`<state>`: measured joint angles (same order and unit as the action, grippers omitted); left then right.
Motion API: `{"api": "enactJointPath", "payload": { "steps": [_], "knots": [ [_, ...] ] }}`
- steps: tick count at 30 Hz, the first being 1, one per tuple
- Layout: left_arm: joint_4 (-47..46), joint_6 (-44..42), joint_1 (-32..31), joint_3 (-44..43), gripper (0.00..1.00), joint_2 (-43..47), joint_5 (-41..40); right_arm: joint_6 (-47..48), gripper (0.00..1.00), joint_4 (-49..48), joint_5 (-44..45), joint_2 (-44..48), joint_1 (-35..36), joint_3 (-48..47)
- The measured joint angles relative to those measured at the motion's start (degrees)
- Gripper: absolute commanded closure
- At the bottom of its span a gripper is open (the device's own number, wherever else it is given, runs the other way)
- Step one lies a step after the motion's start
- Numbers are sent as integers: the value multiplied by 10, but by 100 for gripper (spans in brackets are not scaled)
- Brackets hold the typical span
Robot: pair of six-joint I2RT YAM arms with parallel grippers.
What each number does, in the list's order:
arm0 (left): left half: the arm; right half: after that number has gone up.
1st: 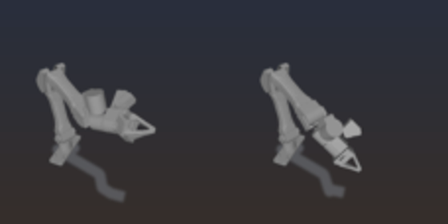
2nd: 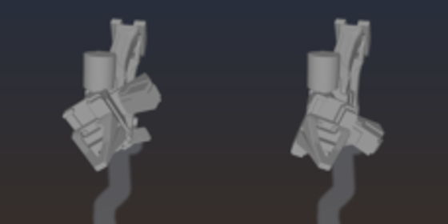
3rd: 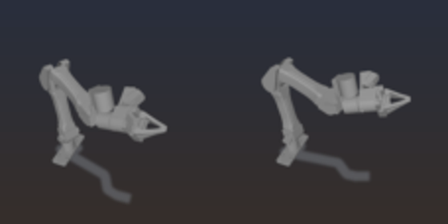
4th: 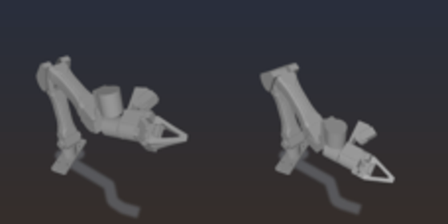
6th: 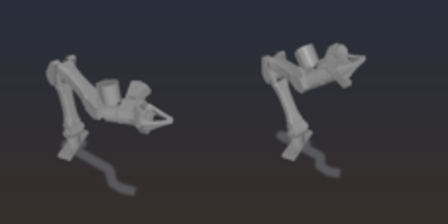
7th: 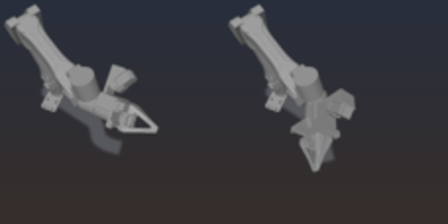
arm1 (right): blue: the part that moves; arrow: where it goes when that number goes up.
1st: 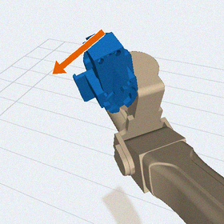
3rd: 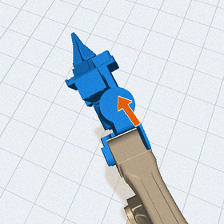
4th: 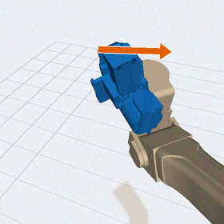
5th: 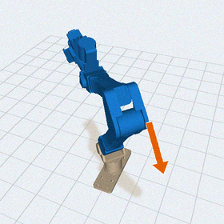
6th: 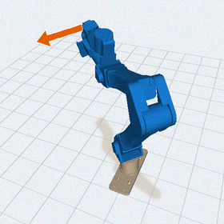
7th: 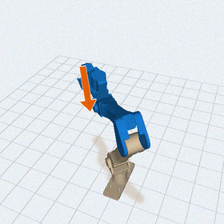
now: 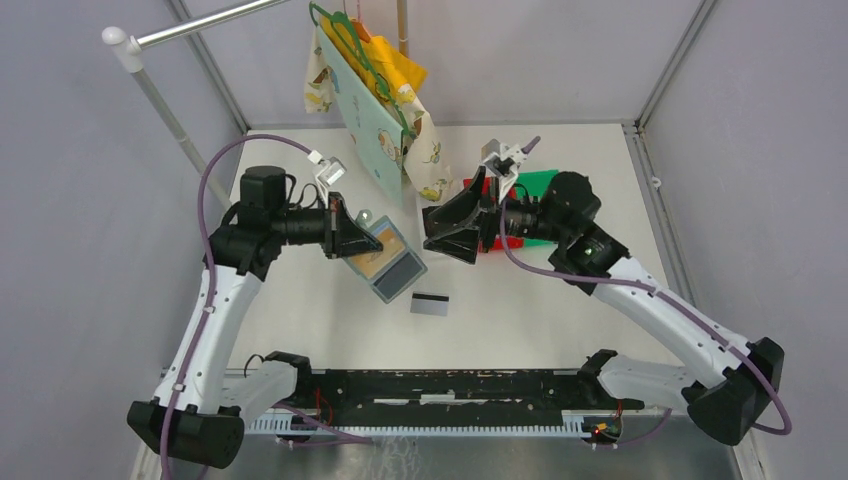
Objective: Take the credit cards out of the card holder
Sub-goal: Remove the credit card from the card holder.
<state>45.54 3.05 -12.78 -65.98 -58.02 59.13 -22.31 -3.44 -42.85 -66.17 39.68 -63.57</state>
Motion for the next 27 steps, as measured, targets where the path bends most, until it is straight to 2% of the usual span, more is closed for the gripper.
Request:
{"api": "enactJointPath", "payload": {
  "steps": [5, 9, 18, 27],
  "knots": [
    [-82, 106, 62, 9, 98, 1, 2, -173, 35, -228, 31, 37, 9, 142],
    [-148, 182, 81, 15, 98, 1, 18, -283, 35, -336, 62, 4, 28, 230],
    [-202, 246, 82, 17, 98, 14, 40, -402, 41, -506, 94, -83, 84, 235],
    [-211, 261, 82, 20, 98, 25, 46, -433, 46, -553, 118, -131, 95, 216]
  ]
}}
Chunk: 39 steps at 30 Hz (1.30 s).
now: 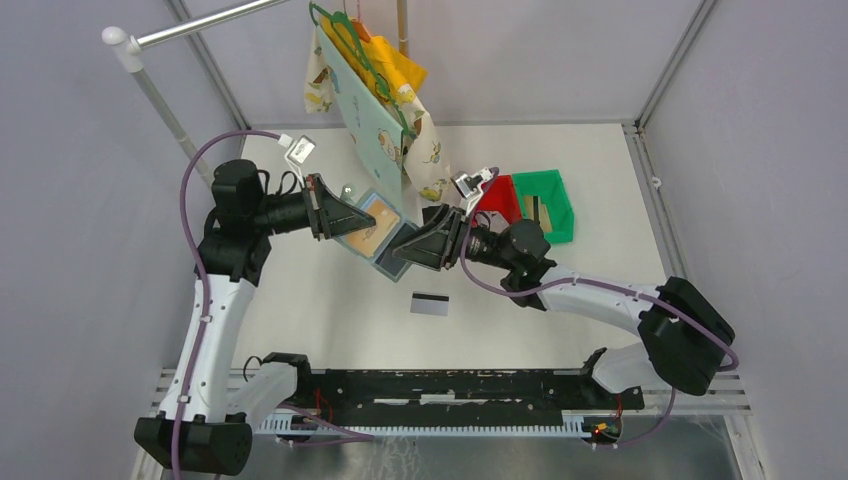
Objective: Take the credit cards out of the card holder
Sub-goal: Remove the credit card from the card holder.
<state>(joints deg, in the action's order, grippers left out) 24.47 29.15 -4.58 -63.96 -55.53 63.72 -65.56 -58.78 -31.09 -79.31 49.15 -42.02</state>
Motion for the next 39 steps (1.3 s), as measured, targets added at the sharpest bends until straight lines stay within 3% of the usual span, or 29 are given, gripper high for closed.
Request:
{"api": "enactJointPath", "payload": {
  "steps": [13, 26, 33, 36, 39],
  "knots": [
    [-6, 5, 0, 12, 98, 29, 9, -28, 53, -46, 12, -45, 4, -32],
    [3, 6, 0, 14, 98, 42, 14, -66, 100, -106, 16, -90, 15, -58],
    [13, 6, -2, 14, 93, 36, 20, -65, 100, -117, 17, -82, 17, -38],
    [20, 7, -6, 14, 84, 29, 32, -62, 100, -122, 21, -72, 19, -22],
    [20, 15, -7, 14, 81, 27, 42, -62, 100, -129, 23, -70, 21, -19]
  ]
}}
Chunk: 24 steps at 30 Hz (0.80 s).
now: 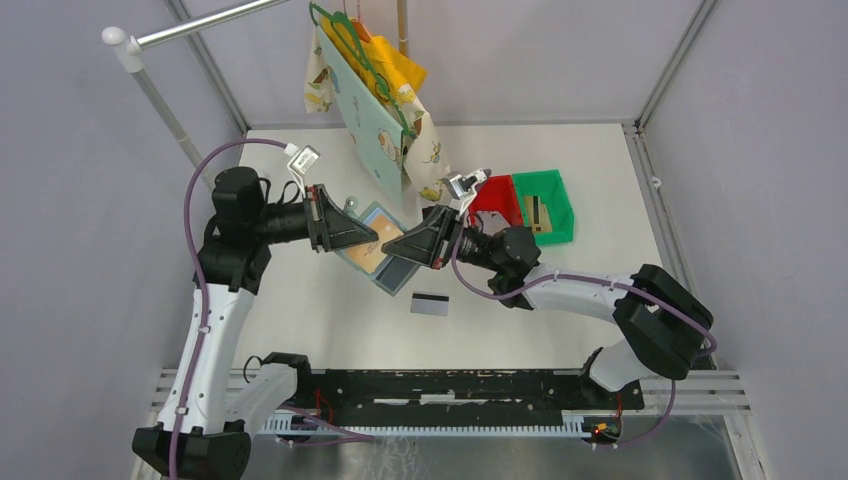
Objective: Take the credit cards out of the card holder
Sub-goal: Remove the credit card from the card holder.
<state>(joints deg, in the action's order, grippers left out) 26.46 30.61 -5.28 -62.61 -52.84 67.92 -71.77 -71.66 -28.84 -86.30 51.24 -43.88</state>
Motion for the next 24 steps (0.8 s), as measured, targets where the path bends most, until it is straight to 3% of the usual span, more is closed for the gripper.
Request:
{"api": "enactJointPath", "payload": {
  "steps": [15, 20, 24],
  "knots": [
    [-26, 46, 2, 0, 84, 0, 18, 2, 99, -20, 3, 6, 2, 7],
    [-37, 58, 2, 0, 85, 0, 22, 6, 83, -22, 4, 20, 3, 26],
    [-46, 61, 6, 0, 87, 0, 22, 7, 90, -25, 2, 21, 3, 28]
  ]
}}
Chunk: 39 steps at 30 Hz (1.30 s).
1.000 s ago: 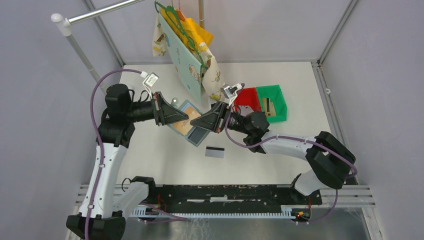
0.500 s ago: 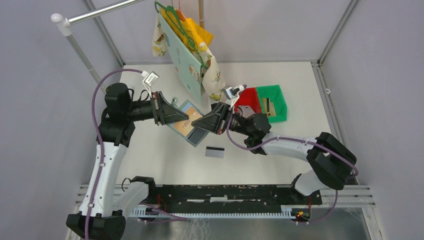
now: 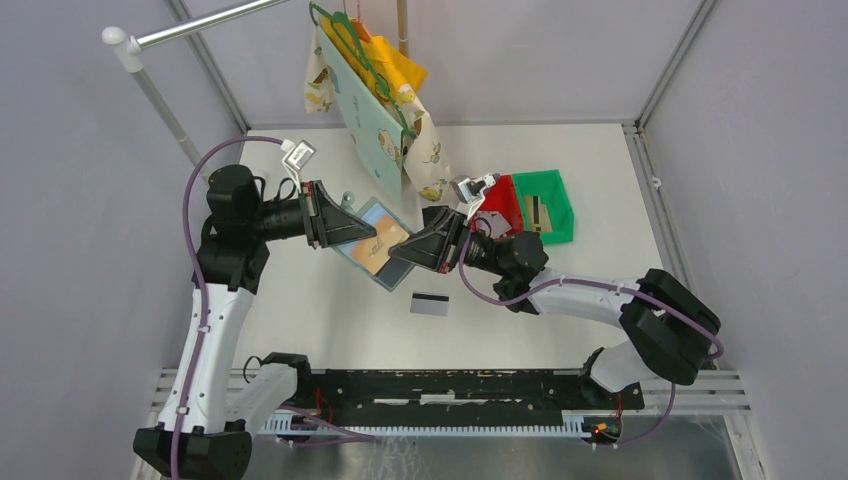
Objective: Take the credit cards out of the card holder
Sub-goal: Remove the credit card from the card holder, then place the credit card in the storage box.
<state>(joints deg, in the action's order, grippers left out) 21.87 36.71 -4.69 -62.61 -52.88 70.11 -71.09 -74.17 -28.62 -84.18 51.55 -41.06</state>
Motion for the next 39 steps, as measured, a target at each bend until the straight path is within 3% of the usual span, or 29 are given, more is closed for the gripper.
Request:
{"api": "enactJointPath", "payload": {
  "steps": [6, 14, 24, 28, 32, 35, 39],
  "knots": [
    [-6, 4, 1, 0, 91, 0, 0, 0, 100, -4, 0, 0, 0, 0],
    [2, -1, 1, -7, 92, -5, -1, -6, 100, -18, 0, 6, -4, 20],
    [150, -167, 8, -94, 91, -52, -70, 22, 100, 78, -64, 129, -100, 113],
    [203, -248, 8, -101, 91, -52, -115, 116, 100, 266, -87, 208, -171, 110],
    [258, -336, 8, -102, 91, -55, -142, 260, 100, 529, -67, 252, -249, 39],
    [304, -403, 8, -102, 90, -66, -152, 365, 100, 700, -16, 251, -298, -41],
    [363, -477, 8, -102, 90, -96, -161, 471, 100, 847, 70, 233, -341, -118]
  ]
}}
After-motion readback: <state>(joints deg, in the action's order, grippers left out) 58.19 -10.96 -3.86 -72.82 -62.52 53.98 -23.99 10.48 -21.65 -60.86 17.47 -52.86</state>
